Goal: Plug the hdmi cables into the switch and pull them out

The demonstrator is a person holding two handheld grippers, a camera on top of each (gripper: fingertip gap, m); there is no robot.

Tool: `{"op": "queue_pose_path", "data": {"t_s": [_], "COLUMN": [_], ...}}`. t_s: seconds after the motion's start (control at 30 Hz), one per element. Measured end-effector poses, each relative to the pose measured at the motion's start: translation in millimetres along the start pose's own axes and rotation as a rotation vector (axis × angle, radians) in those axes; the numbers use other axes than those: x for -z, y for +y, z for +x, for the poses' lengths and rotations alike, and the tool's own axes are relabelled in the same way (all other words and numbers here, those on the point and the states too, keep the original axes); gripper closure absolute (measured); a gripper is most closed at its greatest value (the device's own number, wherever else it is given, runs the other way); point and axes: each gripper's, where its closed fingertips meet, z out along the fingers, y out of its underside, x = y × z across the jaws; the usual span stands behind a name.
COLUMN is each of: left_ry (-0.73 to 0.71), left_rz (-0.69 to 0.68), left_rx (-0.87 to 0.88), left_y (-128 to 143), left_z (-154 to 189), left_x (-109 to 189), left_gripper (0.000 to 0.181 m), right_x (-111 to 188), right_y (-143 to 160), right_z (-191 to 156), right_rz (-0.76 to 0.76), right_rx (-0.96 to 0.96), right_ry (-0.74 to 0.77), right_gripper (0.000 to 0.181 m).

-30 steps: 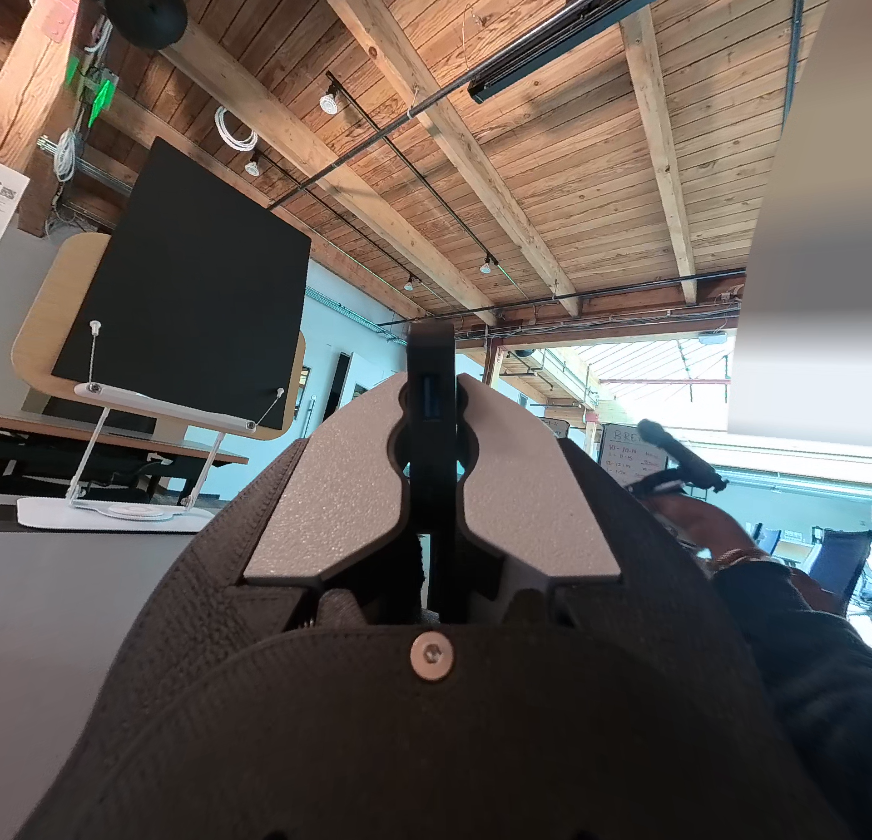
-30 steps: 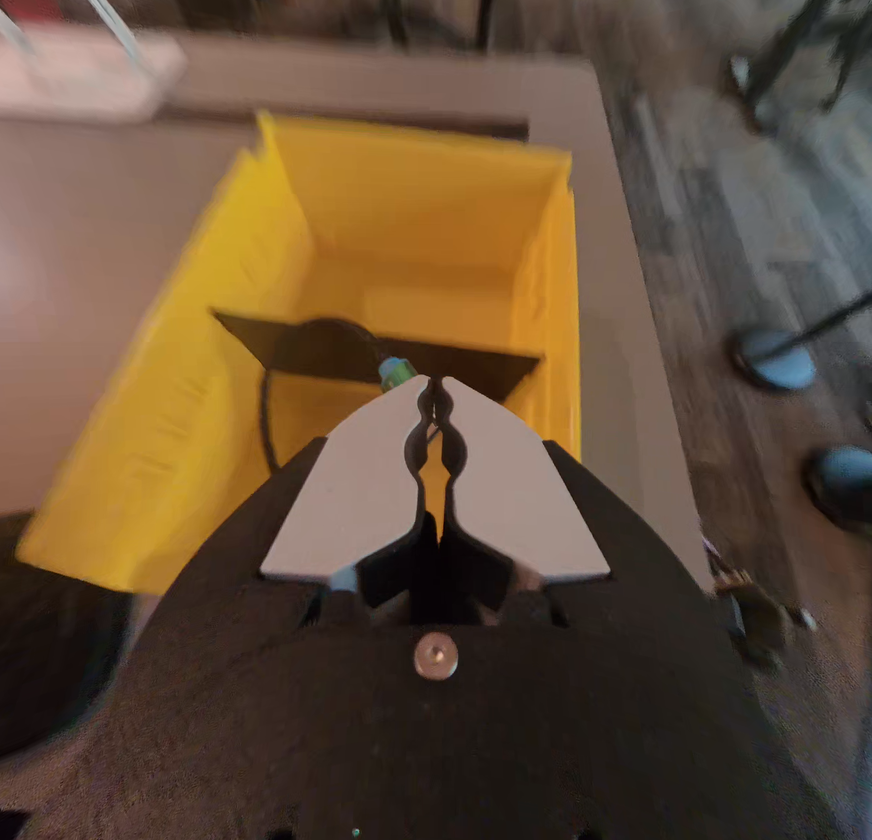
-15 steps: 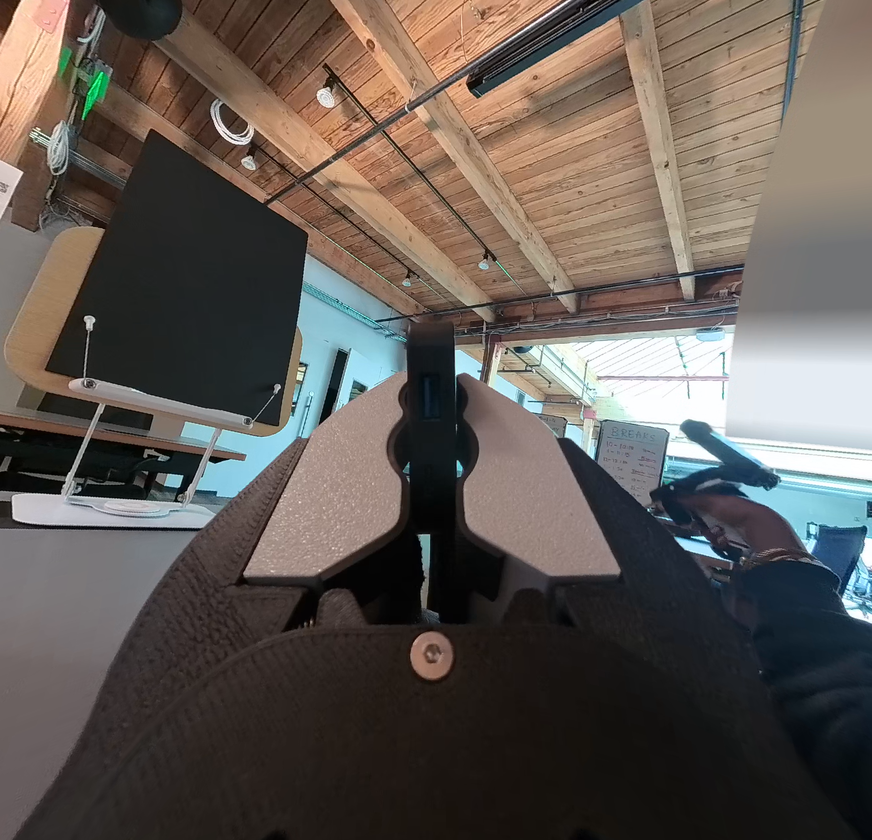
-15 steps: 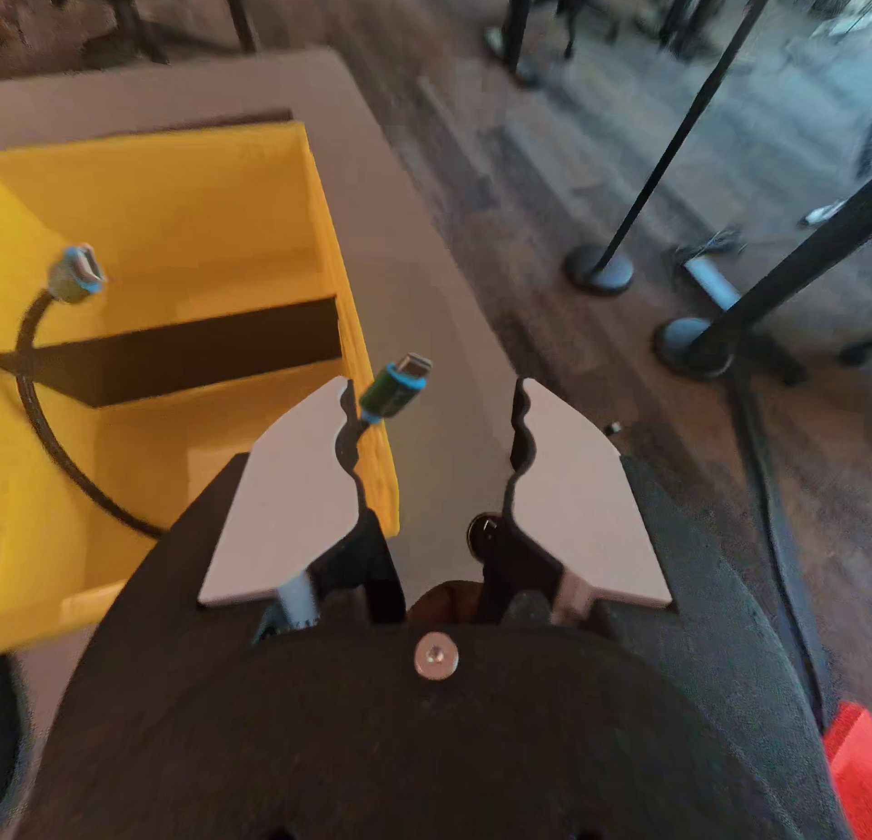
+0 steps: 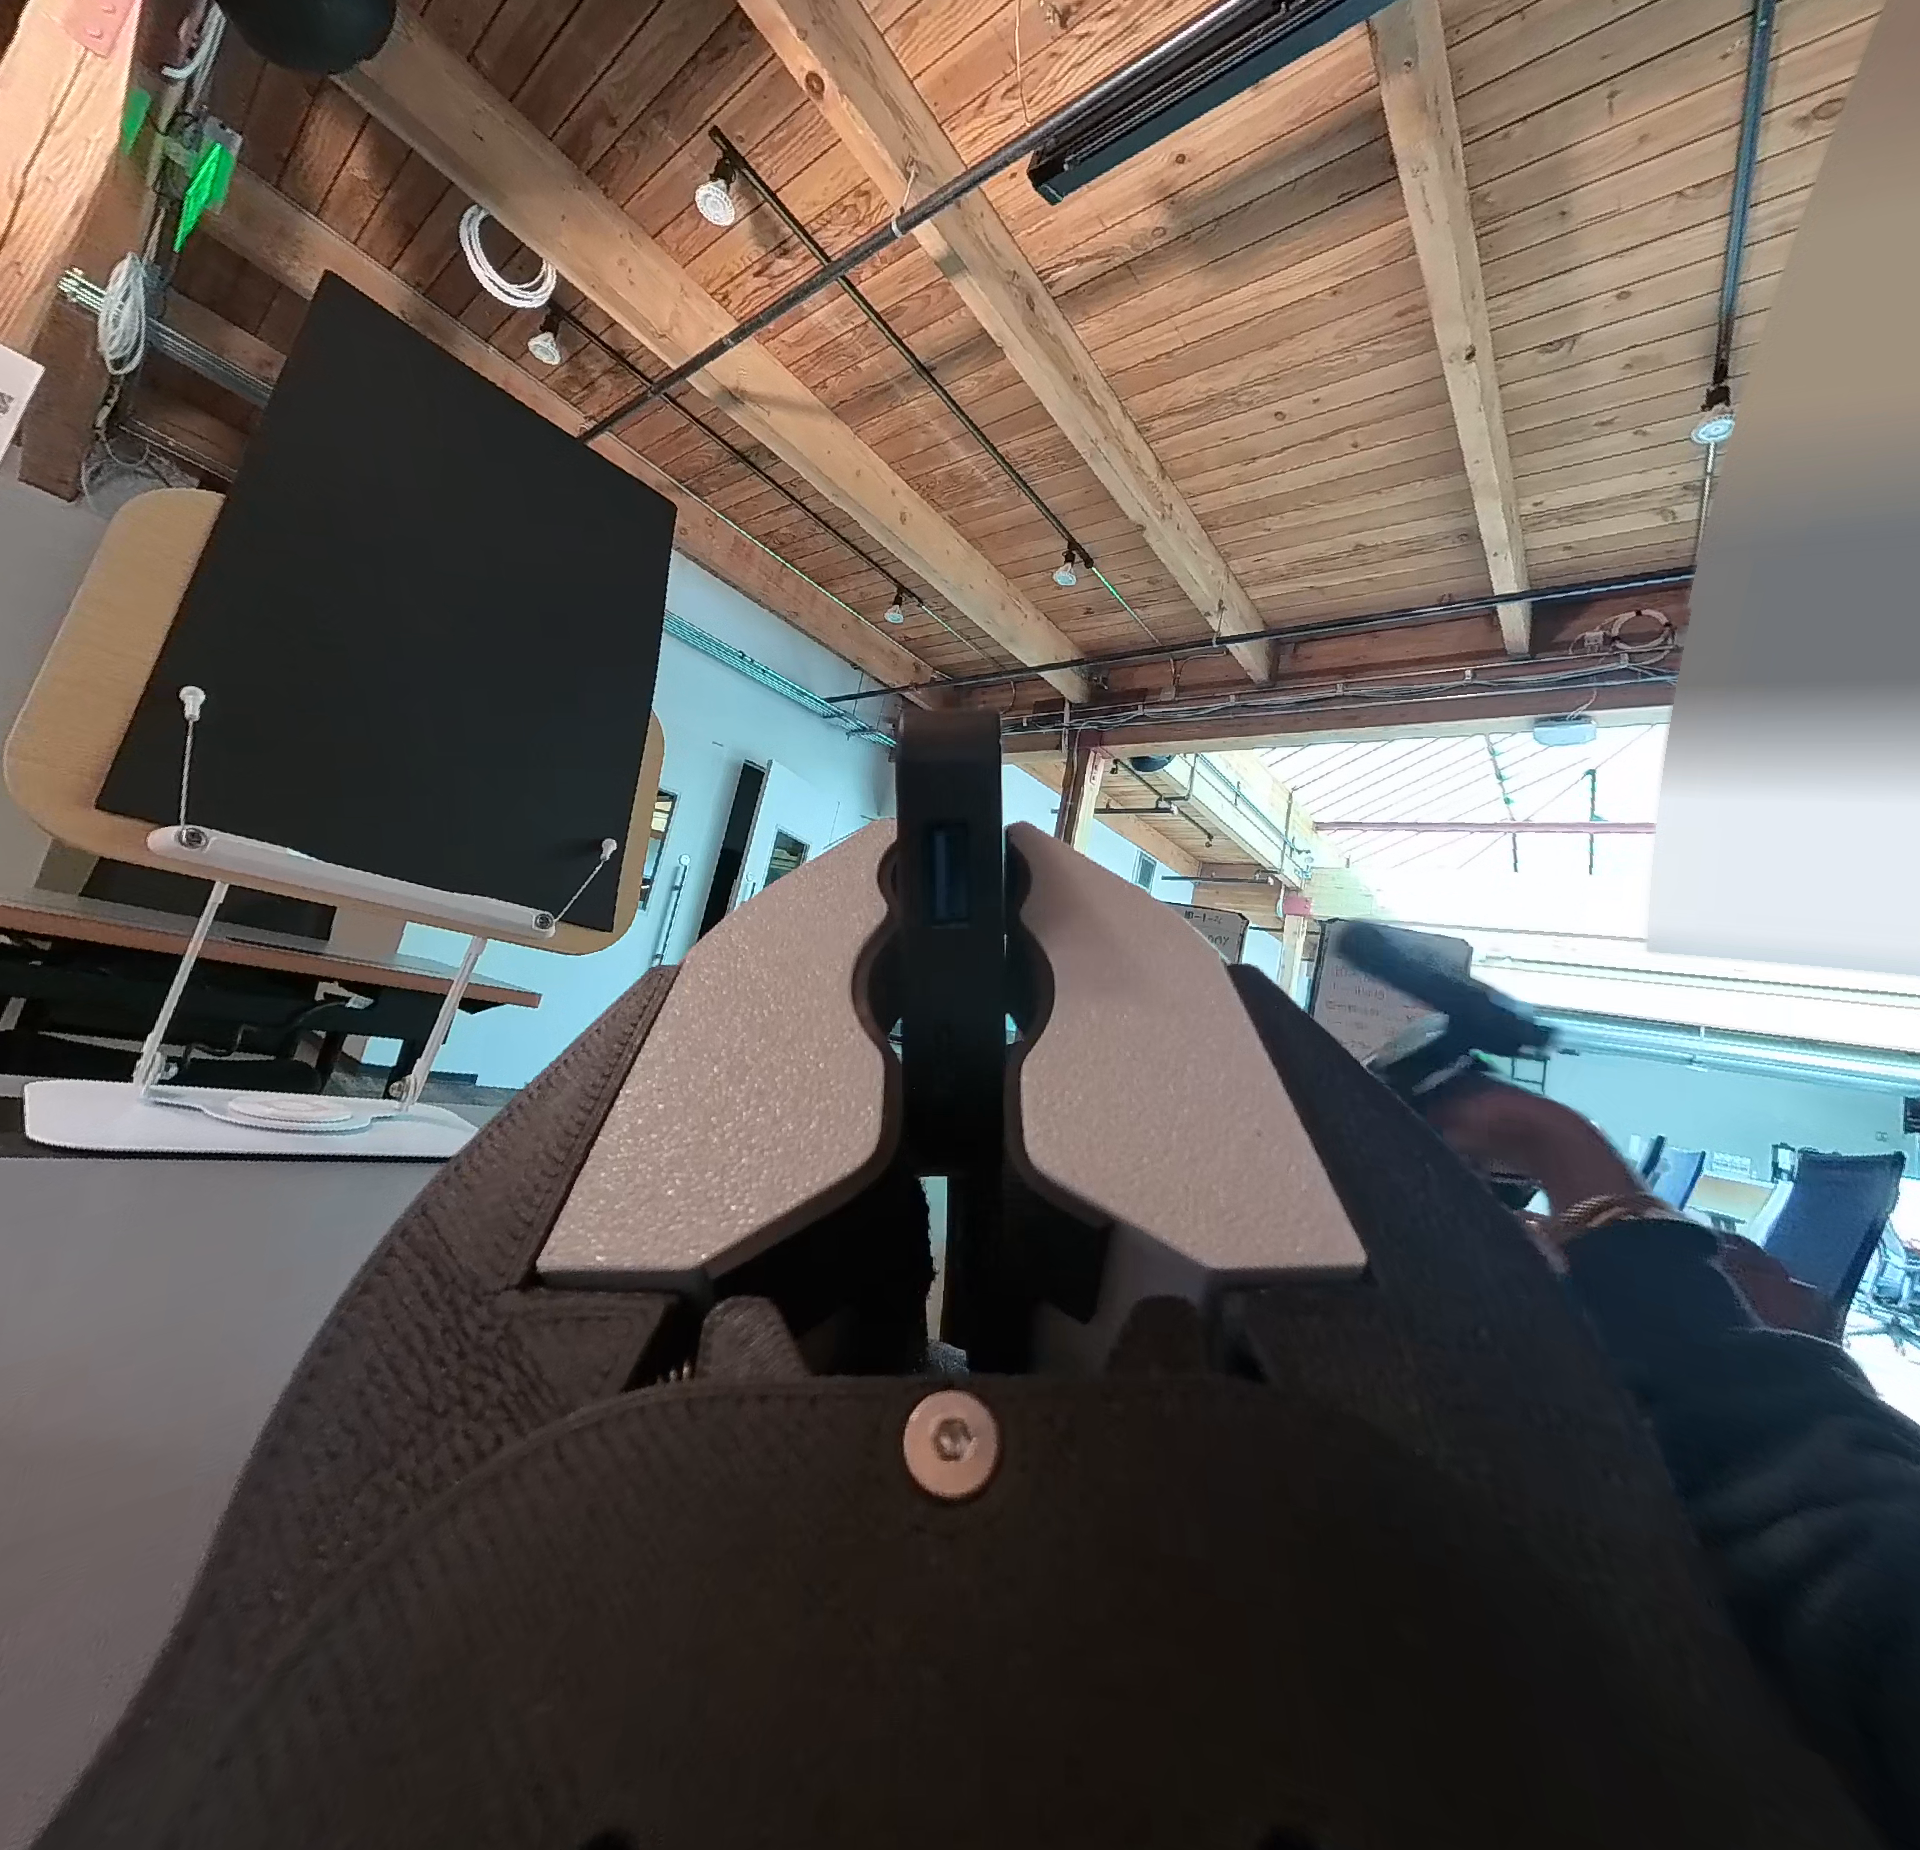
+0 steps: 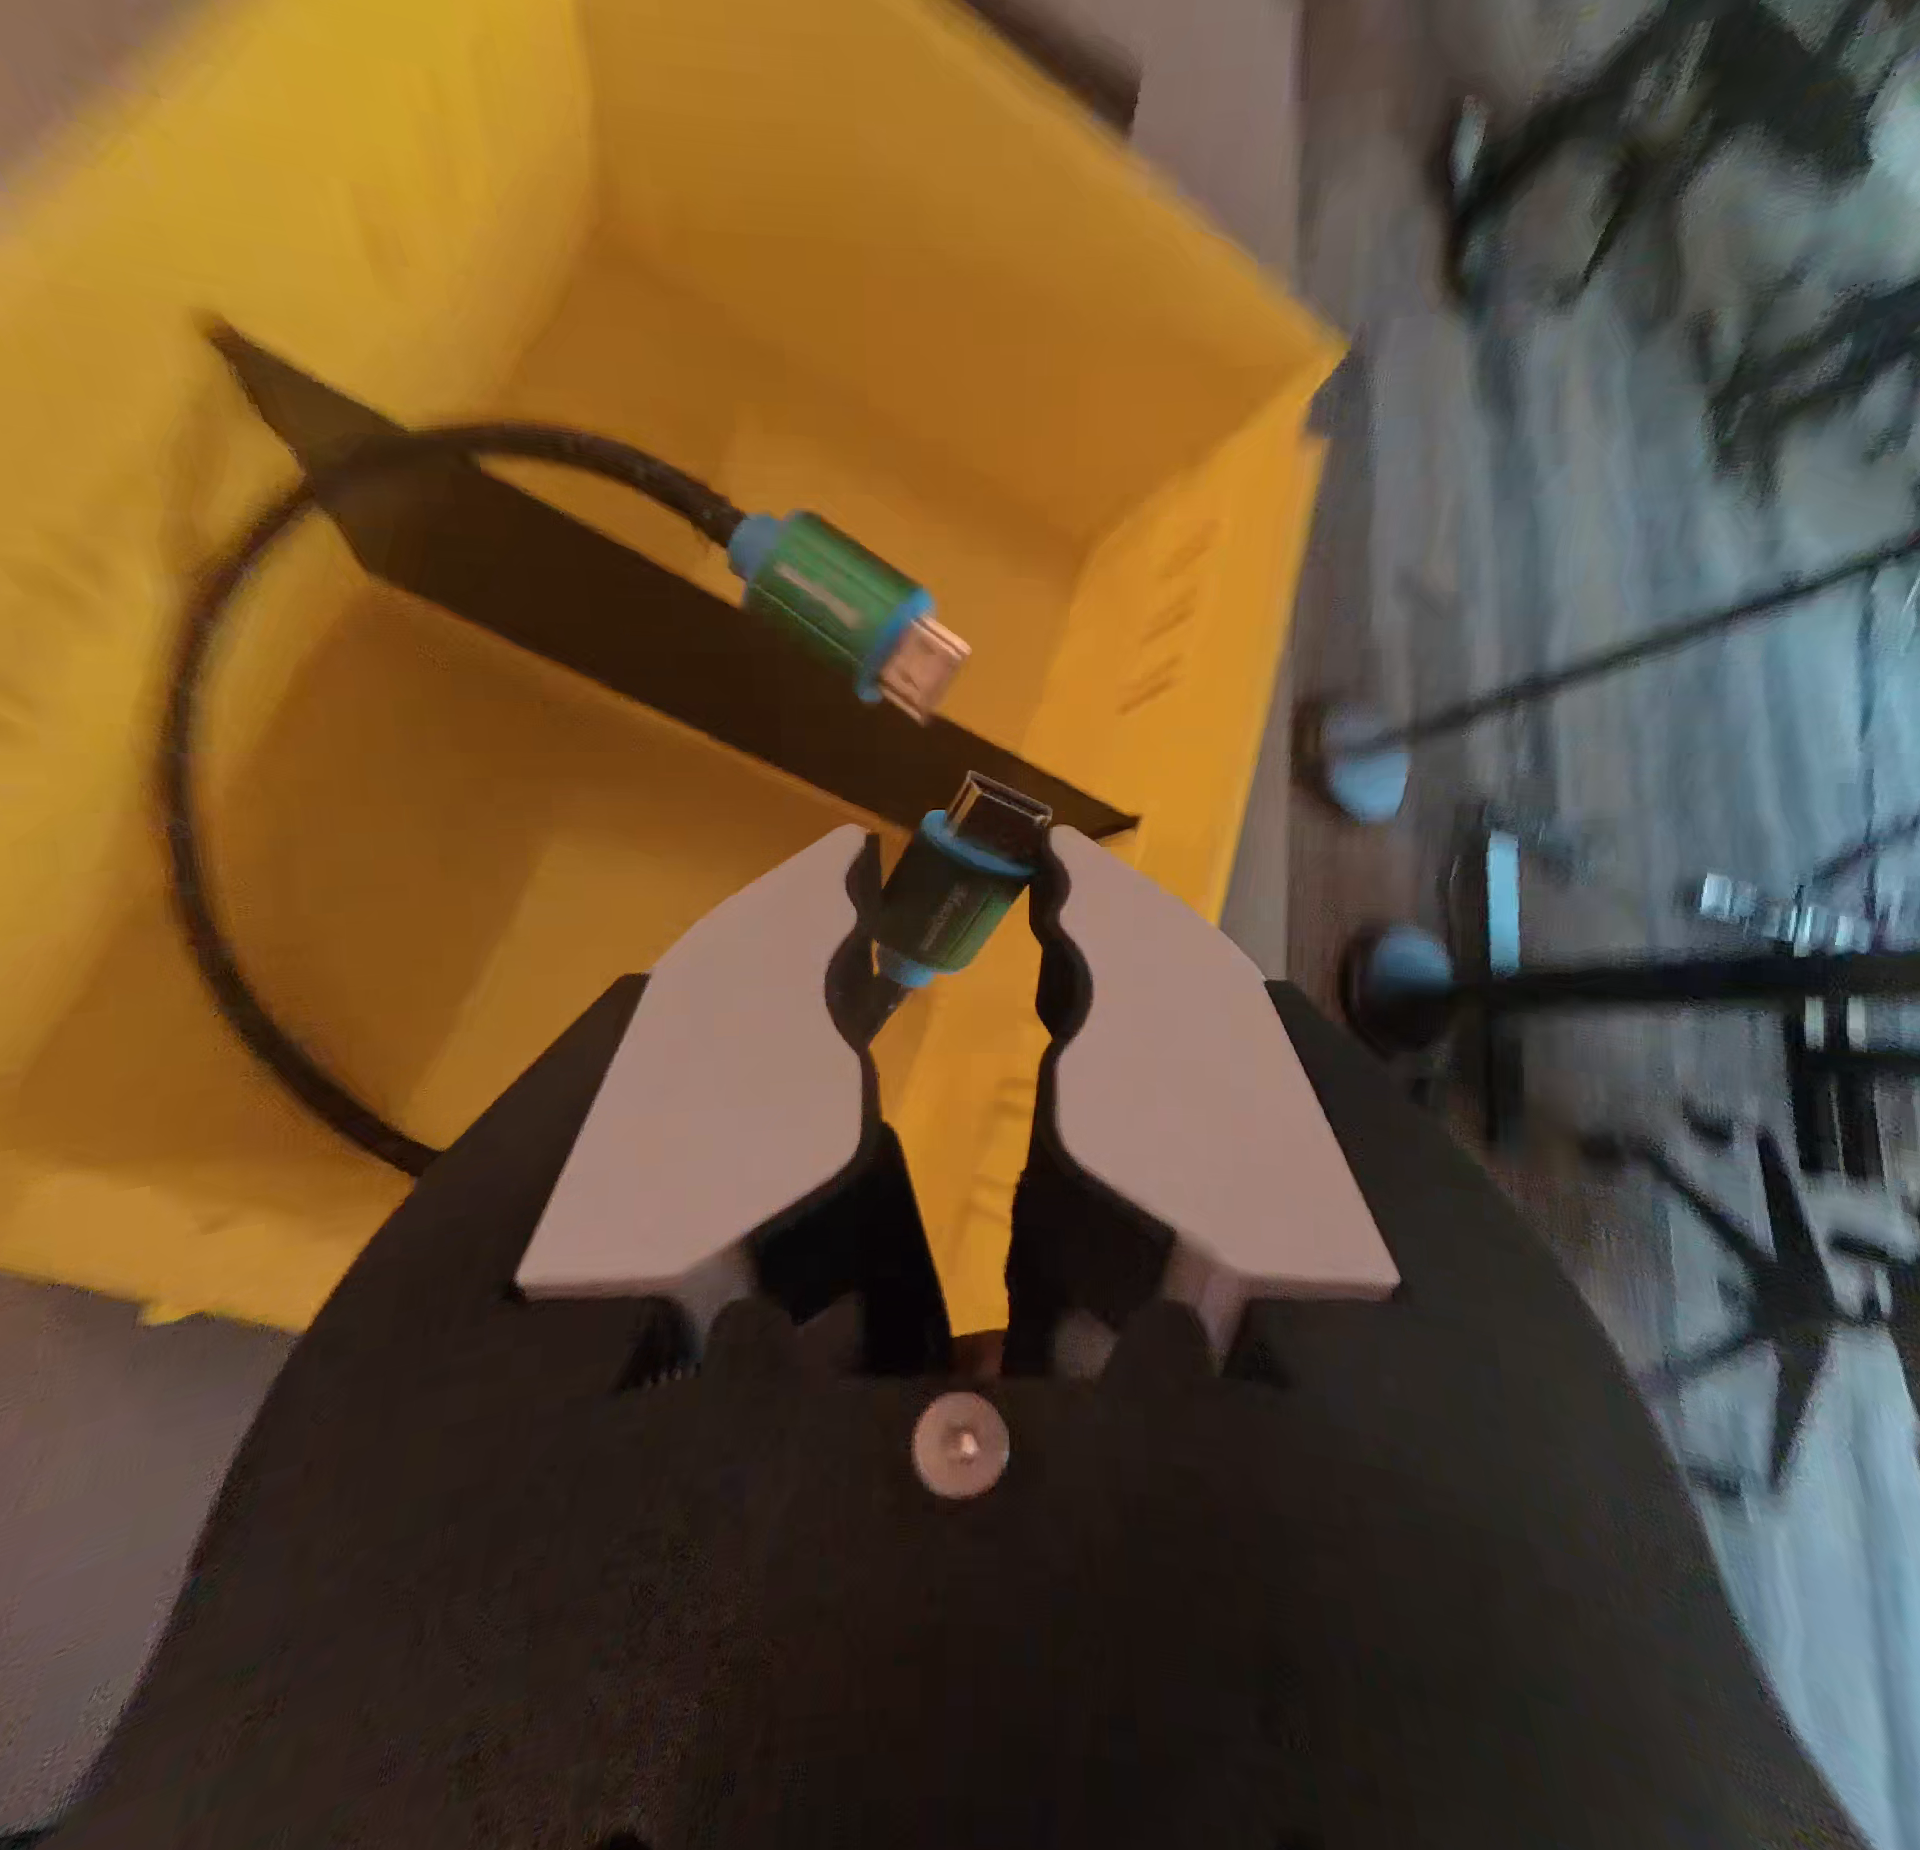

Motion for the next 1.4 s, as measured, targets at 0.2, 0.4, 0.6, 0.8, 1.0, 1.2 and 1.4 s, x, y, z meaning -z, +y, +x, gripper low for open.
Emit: {"op": "queue_pose_path", "data": {"t_s": [0.2,0.4,0.6,0.8,1.0,1.2,1.4], "left_ry": [-0.003,-0.005,-0.004,-0.002,0.027,0.018,0.004], "left_rz": [-0.006,-0.01,-0.011,-0.035,-0.058,-0.055,-0.05], "left_rx": [0.001,-0.002,-0.003,-0.031,-0.063,-0.06,-0.052], "left_y": [0.9,1.2,1.4,4.8,9.1,8.1,6.9], "left_z": [-0.6,-0.7,-0.5,0.1,6.4,5.3,2.6], "left_x": [-0.4,-0.2,0.0,-2.4,-5.0,-3.3,-1.7], "left_gripper": [0.168,0.168,0.168,0.168,0.167,0.168,0.167], "right_x": [-48.9,-48.2,11.6,37.9,-8.1,-74.8,-103.9], "right_y": [51.6,64.4,3.1,-54.2,-79.9,-42.6,-25.8], "right_z": [-10.9,-36.6,-29.5,-53.9,-62.4,-76.0,-94.9], "right_rz": [-0.427,-0.513,-0.061,0.221,-0.078,-0.4,-0.408], "right_rx": [-0.085,-0.113,-0.107,0.008,0.432,0.493,0.551], "right_ry": [0.026,-0.116,-0.152,-0.416,-0.751,-0.882,-0.892], "right_gripper": [0.149,0.118,0.103,0.121,0.134,0.133,0.17]}}
